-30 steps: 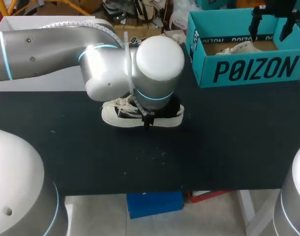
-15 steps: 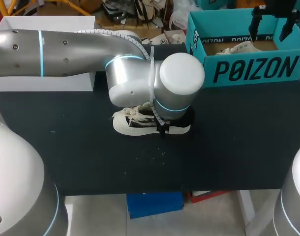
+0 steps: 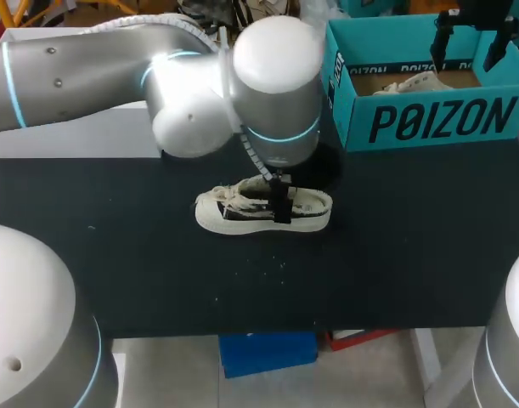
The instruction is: Take the shoe out of the shoebox, open the shoe tongue, remove and reinsert the insole, then place the shoe into the shoebox
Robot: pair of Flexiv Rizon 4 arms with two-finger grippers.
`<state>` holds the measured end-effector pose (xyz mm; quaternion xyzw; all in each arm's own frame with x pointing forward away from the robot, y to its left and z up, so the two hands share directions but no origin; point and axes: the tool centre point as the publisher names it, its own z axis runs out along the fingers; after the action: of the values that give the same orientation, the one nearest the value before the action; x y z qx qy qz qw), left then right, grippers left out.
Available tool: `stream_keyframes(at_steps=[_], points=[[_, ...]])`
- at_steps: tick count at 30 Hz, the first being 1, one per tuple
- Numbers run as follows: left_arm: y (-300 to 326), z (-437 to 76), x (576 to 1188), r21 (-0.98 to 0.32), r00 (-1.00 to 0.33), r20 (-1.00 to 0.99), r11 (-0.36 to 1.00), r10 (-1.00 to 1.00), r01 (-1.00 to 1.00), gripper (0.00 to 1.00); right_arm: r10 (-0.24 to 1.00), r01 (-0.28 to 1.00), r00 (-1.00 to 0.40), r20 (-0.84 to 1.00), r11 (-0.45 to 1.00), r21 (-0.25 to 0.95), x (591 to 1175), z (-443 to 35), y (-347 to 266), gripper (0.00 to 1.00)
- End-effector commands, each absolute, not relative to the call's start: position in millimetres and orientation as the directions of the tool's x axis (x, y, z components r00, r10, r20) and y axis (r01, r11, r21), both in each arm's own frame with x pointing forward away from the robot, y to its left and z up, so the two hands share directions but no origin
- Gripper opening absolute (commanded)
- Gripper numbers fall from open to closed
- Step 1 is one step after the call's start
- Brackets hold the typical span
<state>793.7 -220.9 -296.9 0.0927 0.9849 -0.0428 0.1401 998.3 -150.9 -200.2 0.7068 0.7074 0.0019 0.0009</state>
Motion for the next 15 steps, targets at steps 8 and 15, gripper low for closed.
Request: stream_keyframes(at_steps=[8, 15], points=[[-133.8, -263.7, 783.3, -0.484, -0.934, -0.339, 0.830, 0.113, 0.276, 1.00, 1.000, 1.000, 0.000, 0.001, 0.000, 0.003, 998.8, -200.1, -150.6, 1.00], [-133.8, -263.7, 783.3, -0.484, -0.934, -0.339, 0.830, 0.113, 0.276, 1.00, 1.000, 1.000, 0.000, 0.001, 0.000, 0.003, 998.8, -200.1, -150.6, 1.00]])
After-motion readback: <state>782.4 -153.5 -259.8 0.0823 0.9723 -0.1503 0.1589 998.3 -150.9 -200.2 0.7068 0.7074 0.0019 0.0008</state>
